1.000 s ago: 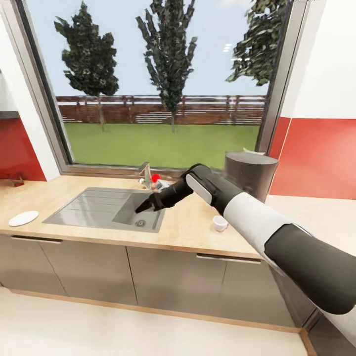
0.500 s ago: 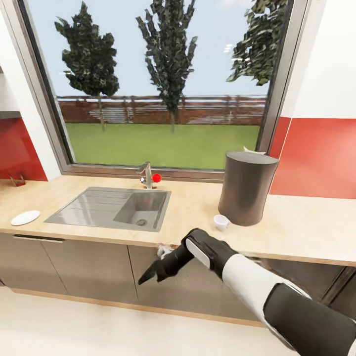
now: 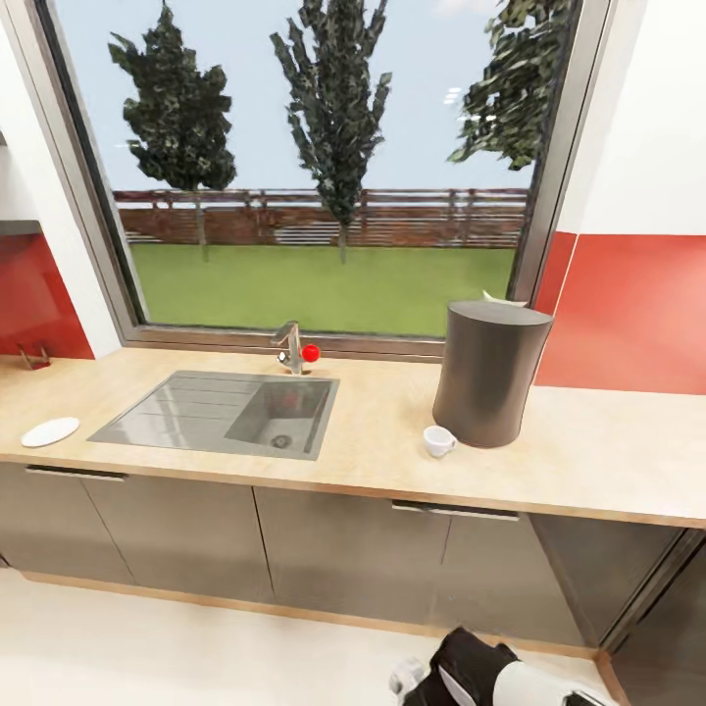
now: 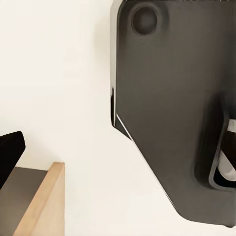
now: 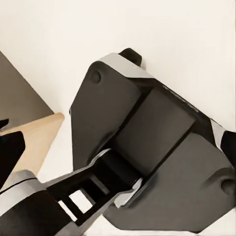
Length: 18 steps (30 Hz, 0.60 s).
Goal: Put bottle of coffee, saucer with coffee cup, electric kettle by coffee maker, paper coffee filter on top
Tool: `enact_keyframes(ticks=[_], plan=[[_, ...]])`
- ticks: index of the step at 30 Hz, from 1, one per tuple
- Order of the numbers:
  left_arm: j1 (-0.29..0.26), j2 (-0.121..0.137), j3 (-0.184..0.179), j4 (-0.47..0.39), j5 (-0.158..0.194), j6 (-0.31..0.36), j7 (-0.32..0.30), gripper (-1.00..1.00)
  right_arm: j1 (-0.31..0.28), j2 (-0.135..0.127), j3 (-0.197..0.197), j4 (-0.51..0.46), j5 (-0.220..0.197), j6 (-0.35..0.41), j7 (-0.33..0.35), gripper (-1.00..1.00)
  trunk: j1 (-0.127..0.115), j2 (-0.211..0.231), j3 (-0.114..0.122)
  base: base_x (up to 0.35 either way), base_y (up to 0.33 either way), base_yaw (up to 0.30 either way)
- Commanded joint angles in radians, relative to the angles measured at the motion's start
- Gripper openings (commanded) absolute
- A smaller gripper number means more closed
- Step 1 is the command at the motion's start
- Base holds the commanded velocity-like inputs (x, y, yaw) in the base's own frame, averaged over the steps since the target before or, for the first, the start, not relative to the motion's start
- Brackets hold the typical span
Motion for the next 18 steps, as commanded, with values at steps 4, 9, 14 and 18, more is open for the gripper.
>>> enact_keyframes(ticks=[4, 9, 14, 18], plan=[[0.0, -0.002, 0.004, -0.002, -0.005, -0.002, 0.0, 1.0, 0.151, -0.069, -0.001, 0.005, -0.015, -0.22, -0.13, 1.0, 0.001, -0.002, -0.002, 0.0, 0.0, 0.0], [0.0, -0.008, 0.002, -0.004, -0.009, -0.002, 0.0, 1.0, 0.254, -0.07, -0.017, 0.002, -0.058, -0.302, -0.463, 1.0, 0.001, -0.002, -0.002, 0.0, 0.0, 0.0], [0.0, -0.007, 0.004, -0.014, -0.005, -0.002, 0.001, 1.0, 0.305, -0.025, -0.042, 0.002, -0.312, -0.342, -0.558, 1.0, 0.001, -0.002, -0.002, 0.0, 0.0, 0.0], [0.0, -0.006, 0.007, -0.013, -0.003, -0.002, 0.001, 1.0, 0.31, -0.015, -0.044, 0.001, -0.369, -0.362, -0.564, 1.0, 0.001, -0.002, -0.002, 0.0, 0.0, 0.0]])
